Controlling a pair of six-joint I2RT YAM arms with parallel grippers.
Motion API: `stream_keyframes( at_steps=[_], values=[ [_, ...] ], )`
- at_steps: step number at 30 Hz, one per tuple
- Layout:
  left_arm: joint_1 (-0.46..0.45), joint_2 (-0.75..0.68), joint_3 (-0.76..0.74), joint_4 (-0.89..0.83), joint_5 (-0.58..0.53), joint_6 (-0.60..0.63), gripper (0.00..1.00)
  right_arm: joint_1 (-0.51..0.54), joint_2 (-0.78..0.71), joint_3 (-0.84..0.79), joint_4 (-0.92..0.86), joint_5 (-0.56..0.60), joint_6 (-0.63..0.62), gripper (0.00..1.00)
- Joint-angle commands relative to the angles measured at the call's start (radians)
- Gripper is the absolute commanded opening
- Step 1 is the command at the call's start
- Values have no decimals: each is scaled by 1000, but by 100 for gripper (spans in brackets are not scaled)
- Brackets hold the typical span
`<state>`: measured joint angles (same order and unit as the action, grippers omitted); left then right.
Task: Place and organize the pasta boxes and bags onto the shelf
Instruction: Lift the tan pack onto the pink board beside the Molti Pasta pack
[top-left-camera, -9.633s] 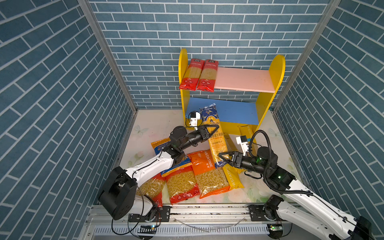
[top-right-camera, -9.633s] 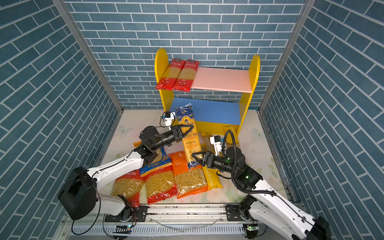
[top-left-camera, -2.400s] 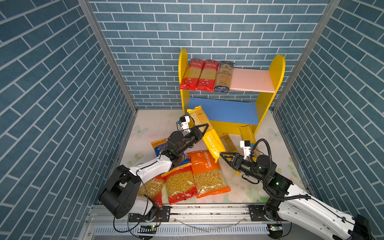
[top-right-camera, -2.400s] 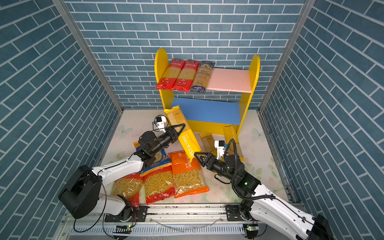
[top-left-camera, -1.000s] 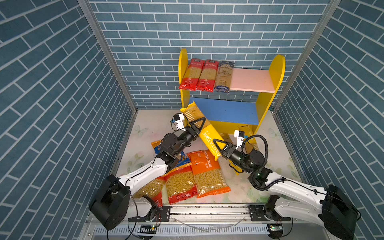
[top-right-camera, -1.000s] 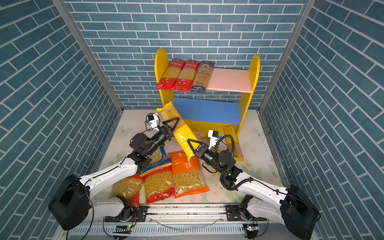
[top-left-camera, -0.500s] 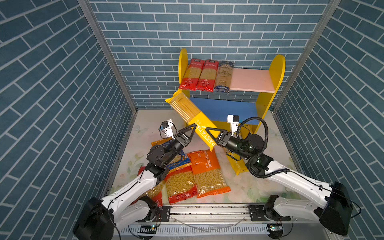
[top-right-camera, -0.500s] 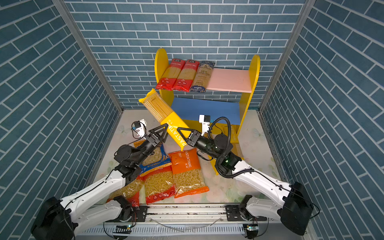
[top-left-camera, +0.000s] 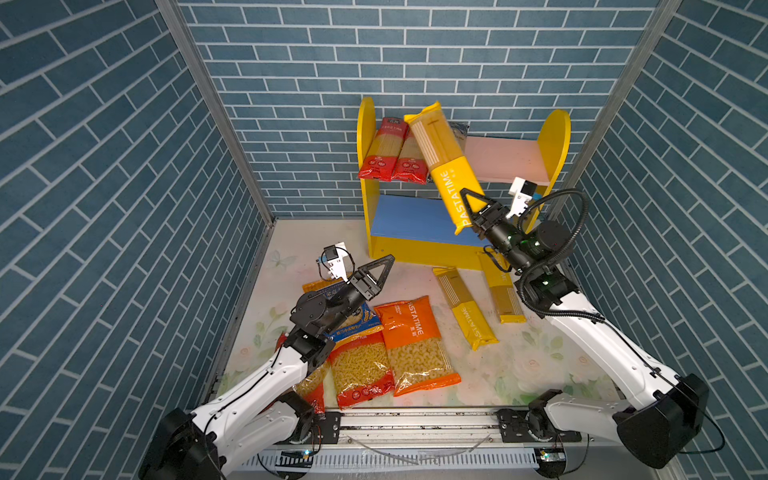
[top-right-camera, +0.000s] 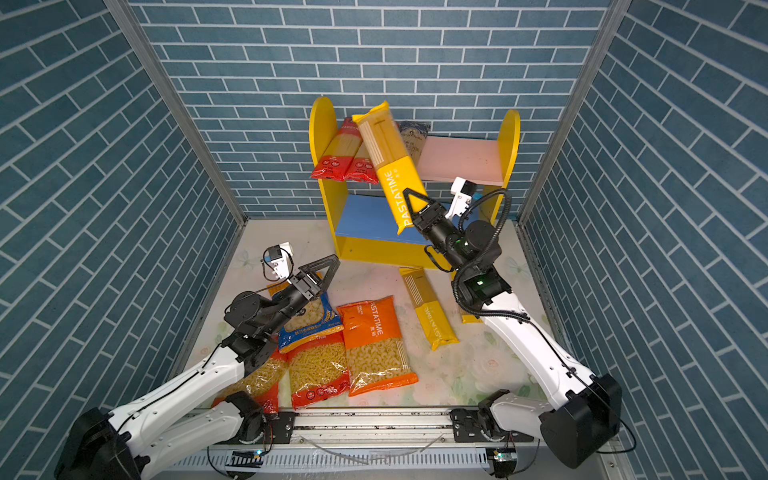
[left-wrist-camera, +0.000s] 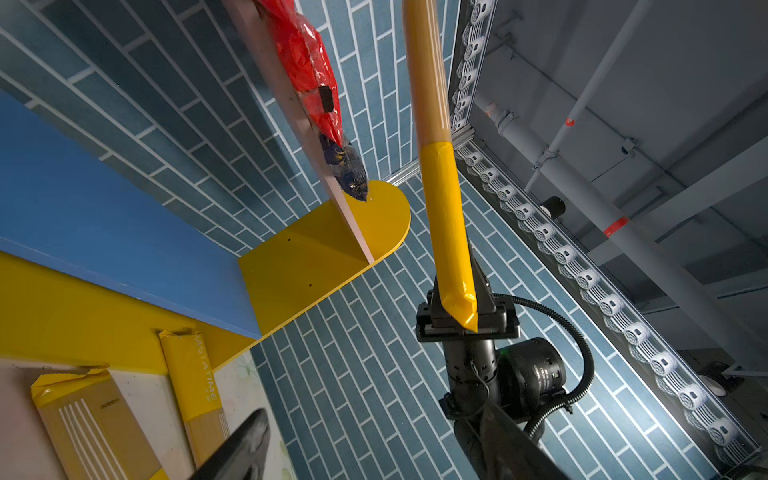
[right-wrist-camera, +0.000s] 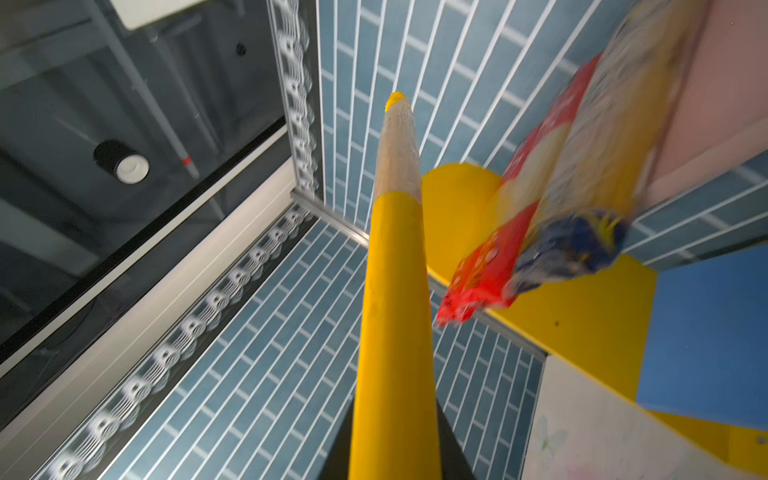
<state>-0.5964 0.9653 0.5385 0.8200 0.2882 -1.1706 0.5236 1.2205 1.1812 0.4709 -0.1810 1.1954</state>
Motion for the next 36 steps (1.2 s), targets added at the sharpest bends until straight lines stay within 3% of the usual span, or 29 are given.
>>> stream_keyframes(
  at_steps=[1,5,10,19,24,30,36],
  values=[
    [4,15,-20,11,22,3,80,-48,-62,133,2,172,-32,0],
    [4,40,-34,27,31,-21,80,-72,-38,140,-28,312,-11,0],
    [1,43,-55,34,35,-34,80,-73,72,245,-70,388,-6,0],
    [0,-30,-100,-1,11,-23,80,-50,284,440,-145,613,117,0],
    [-1,-97,-125,-46,-3,-2,80,-18,392,558,-235,638,213,0],
    [-1,-197,-150,-128,-32,29,80,6,422,595,-309,655,235,0],
    [0,-226,-149,-166,-26,48,81,-4,436,647,-426,598,238,0]
  ],
)
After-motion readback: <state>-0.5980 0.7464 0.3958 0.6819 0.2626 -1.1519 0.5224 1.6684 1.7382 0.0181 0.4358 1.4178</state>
